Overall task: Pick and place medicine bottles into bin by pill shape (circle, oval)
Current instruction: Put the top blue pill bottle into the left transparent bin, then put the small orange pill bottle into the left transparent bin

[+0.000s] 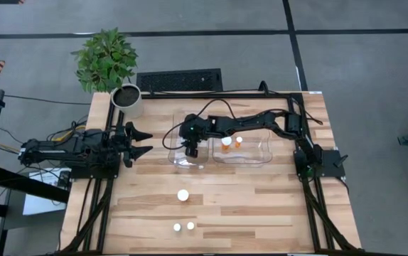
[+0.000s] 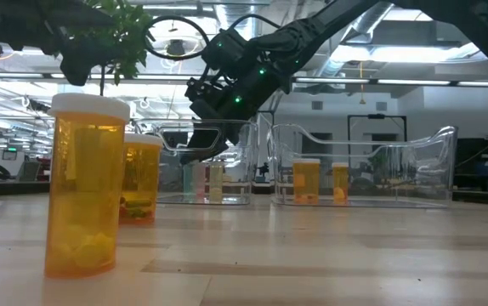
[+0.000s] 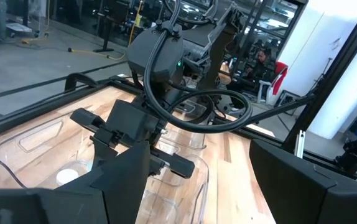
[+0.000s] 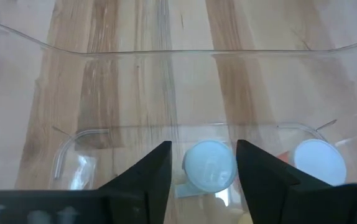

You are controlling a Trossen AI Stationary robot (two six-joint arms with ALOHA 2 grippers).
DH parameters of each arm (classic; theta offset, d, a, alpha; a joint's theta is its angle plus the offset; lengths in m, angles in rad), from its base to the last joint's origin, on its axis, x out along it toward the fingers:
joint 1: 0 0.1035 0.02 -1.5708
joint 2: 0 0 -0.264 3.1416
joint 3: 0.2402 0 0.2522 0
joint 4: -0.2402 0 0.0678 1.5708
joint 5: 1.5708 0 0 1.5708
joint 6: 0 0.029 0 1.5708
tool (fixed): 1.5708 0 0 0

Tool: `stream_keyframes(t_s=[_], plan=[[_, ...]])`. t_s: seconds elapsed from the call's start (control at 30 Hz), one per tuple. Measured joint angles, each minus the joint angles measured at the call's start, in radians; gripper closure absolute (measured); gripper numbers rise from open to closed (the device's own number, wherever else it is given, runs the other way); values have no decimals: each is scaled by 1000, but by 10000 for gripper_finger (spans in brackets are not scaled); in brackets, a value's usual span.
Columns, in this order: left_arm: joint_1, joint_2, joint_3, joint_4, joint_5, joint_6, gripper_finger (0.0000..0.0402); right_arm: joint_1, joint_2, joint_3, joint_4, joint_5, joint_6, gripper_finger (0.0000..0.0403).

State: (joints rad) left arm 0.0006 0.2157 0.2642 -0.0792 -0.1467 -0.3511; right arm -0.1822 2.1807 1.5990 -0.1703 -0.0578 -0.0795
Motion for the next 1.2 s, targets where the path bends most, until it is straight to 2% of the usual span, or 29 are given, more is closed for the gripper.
stream_keyframes(t_s=[0.2, 0.37, 0.5, 0.6, 0.7, 0.8, 0.93, 1.0, 1.1, 1.2], plan=[[0, 0, 0, 0, 0, 0, 132, -3, 0, 7, -7, 0, -24, 197], [0, 0, 0, 0, 0, 0, 132, -3, 0, 86, -75, 0, -32, 171], [0, 0, 0, 0, 0, 0, 132, -3, -3, 207, -262, -7, -40, 162], [0, 0, 0, 0, 0, 0, 132, -4, -39, 306, -480, -38, -58, 163], [0, 0, 0, 1, 1, 0, 132, -3, -123, 377, -731, -45, -58, 166], [0, 0, 0, 2, 3, 1, 132, 13, -246, 385, -906, -45, -9, 167], [0, 0, 0, 4, 3, 1, 132, 90, -422, 314, -1013, -33, 109, 168], [0, 0, 0, 6, 3, 1, 132, 158, -512, 239, -1013, 12, 184, 168], [0, 0, 0, 8, 3, 1, 132, 298, -634, 70, -919, 120, 298, 168], [0, 0, 0, 9, 2, 0, 132, 456, -721, -132, -715, 238, 394, 168]])
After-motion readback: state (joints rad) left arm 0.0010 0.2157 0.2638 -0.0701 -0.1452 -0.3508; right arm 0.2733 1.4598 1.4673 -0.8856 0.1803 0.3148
